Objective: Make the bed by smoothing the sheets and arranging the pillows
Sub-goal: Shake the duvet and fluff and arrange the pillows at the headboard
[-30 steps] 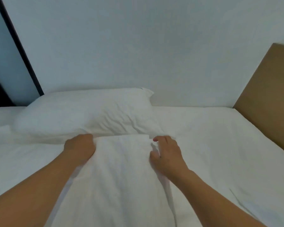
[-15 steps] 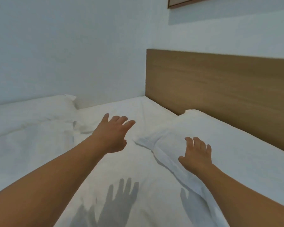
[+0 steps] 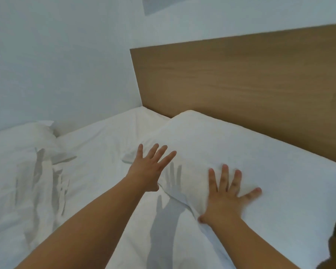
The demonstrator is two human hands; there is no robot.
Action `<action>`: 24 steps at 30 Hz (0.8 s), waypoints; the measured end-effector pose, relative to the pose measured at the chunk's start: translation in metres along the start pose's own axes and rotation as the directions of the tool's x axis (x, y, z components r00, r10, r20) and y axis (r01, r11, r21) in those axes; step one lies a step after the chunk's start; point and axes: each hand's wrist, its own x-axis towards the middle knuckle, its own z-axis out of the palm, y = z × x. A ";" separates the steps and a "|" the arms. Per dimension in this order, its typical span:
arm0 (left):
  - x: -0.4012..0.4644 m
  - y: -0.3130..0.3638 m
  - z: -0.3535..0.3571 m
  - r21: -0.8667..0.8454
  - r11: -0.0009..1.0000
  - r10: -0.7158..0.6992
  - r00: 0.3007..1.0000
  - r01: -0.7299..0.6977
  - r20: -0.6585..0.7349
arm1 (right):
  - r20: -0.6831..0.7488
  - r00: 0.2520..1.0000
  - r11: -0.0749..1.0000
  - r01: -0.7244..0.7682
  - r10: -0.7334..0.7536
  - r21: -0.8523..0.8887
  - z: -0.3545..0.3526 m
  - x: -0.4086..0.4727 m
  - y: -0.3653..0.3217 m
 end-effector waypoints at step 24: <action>0.112 0.027 0.100 -0.053 0.952 0.223 0.802 -0.301 -0.555 | -0.593 0.799 0.995 0.102 -0.095 -0.021 0.097 0.066 -0.027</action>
